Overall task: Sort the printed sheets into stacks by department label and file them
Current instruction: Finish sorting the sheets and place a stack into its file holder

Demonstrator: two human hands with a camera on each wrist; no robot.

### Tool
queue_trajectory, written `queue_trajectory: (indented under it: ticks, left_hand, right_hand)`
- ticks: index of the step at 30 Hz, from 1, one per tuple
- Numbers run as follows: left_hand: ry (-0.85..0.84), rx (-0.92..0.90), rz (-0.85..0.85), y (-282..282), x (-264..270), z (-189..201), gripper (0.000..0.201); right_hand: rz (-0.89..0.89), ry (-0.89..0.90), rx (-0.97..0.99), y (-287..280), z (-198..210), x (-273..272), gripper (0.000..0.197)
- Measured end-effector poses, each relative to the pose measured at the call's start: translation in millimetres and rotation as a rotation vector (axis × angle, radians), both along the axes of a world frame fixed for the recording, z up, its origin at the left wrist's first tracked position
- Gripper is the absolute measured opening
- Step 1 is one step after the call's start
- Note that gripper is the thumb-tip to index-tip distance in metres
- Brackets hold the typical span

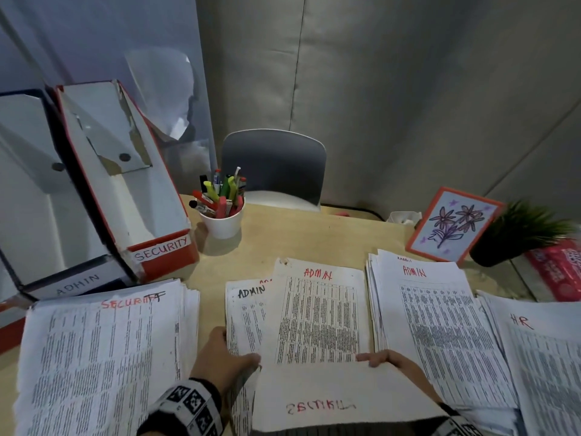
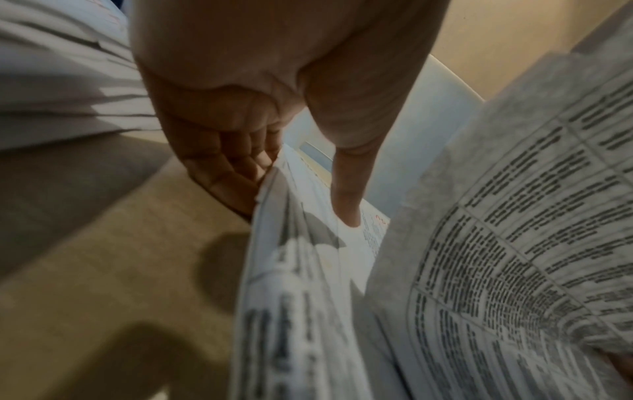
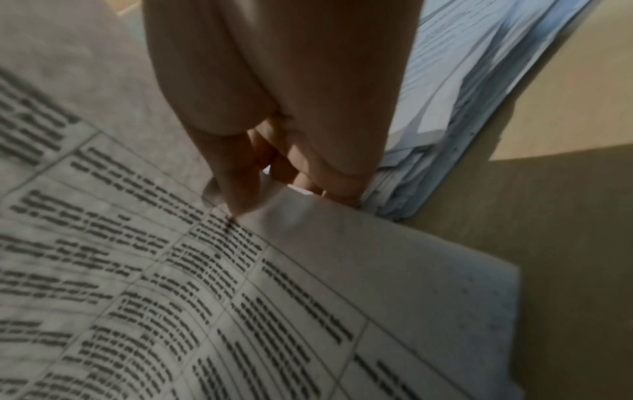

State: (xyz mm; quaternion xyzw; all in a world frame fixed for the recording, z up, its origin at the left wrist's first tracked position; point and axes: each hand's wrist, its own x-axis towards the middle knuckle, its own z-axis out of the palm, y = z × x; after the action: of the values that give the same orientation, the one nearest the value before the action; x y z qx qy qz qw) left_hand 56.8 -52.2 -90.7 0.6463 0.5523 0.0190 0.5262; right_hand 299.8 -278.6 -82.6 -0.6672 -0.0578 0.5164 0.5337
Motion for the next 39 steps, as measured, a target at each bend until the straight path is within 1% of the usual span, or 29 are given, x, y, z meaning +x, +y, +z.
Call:
queue_trajectory:
  ticks: [1,2,3,4,7,9,11,12,13,14,15,18,21,23,25,27,29,30,31,32,33,34,35,36,37,38,39]
  left_hand:
    - [0.012,0.003,-0.014,0,1,0,0.063]
    - [0.025,0.014,-0.032,0,1,0,0.063]
    - [0.032,0.024,-0.046,-1,2,-1,0.063]
    - [0.026,0.031,-0.055,-1,3,1,0.062]
    - [0.022,0.042,-0.072,-3,3,3,0.062]
    - [0.045,0.063,-0.086,-4,4,0,0.068]
    - [0.093,0.109,-0.102,-7,4,-1,0.072]
    - [0.121,0.142,-0.119,-9,5,0,0.073]
    - [0.146,0.166,-0.142,-10,7,2,0.075]
    - [0.157,0.175,-0.159,-11,8,4,0.078]
    - [0.157,0.170,-0.170,-12,8,5,0.083]
    - [0.140,0.130,-0.191,-8,5,2,0.093]
    - [0.110,0.120,-0.180,-5,-2,3,0.090]
    - [0.088,0.124,-0.173,-5,-4,4,0.086]
    - [0.073,0.117,-0.174,-5,-5,4,0.087]
    - [0.063,0.110,-0.174,-5,-5,2,0.090]
    - [0.046,0.107,-0.179,-6,-6,1,0.095]
    - [0.026,0.101,-0.174,-5,-7,-1,0.098]
    - [0.009,0.086,-0.160,-5,-7,-1,0.100]
    - [-0.020,0.083,-0.133,-4,-8,-1,0.104]
    - [-0.023,0.104,-0.108,-2,-8,-1,0.109]
    - [0.003,0.163,-0.083,1,-8,-2,0.115]
    - [0.050,0.244,-0.070,4,-7,-2,0.113]
    - [0.071,0.333,-0.060,6,-7,1,0.105]
    - [0.056,0.385,-0.054,8,-5,4,0.093]
    - [0.014,0.391,-0.055,9,-3,8,0.080]
    - [-0.035,0.353,-0.053,9,1,13,0.069]
  right_hand:
    - [-0.023,0.017,-0.022,1,1,-1,0.016]
    - [-0.058,0.002,-0.047,3,2,-2,0.005]
    - [-0.082,-0.027,-0.064,3,-2,-2,0.017]
    - [-0.082,-0.082,-0.094,2,-7,-3,0.025]
    - [-0.067,-0.140,-0.180,8,-1,-11,0.024]
    - [-0.048,-0.234,-0.236,12,2,-14,0.026]
    - [-0.109,-0.307,-0.247,16,0,-16,0.019]
    - [-0.130,-0.341,-0.259,18,-2,-18,0.021]
    - [-0.147,-0.356,-0.260,19,-3,-19,0.026]
    - [-0.173,-0.349,-0.262,21,-5,-21,0.031]
    - [-0.197,-0.347,-0.264,25,3,-25,0.032]
    - [-0.295,-0.311,-0.262,35,12,-28,0.025]
    - [-0.313,-0.247,-0.275,39,14,-24,0.019]
    - [-0.268,-0.254,-0.273,44,19,-25,0.012]
    - [-0.250,-0.212,-0.299,47,19,-23,0.002]
    - [-0.276,-0.186,-0.292,49,11,-24,0.015]
    - [-0.308,-0.168,-0.281,50,5,-24,0.036]
    - [-0.305,-0.164,-0.270,50,5,-25,0.042]
    - [-0.293,-0.157,-0.272,48,10,-27,0.037]
    - [-0.256,-0.168,-0.273,45,15,-27,0.024]
    - [-0.209,-0.178,-0.277,43,22,-27,0.016]
    - [-0.187,-0.202,-0.271,40,26,-27,0.013]
    - [-0.182,-0.206,-0.259,39,32,-28,0.013]
    - [-0.183,-0.212,-0.235,37,32,-27,0.014]
    - [-0.195,-0.203,-0.228,38,34,-28,0.017]
    - [-0.182,-0.199,-0.232,37,35,-28,0.019]
    - [-0.173,-0.179,-0.231,36,35,-29,0.021]
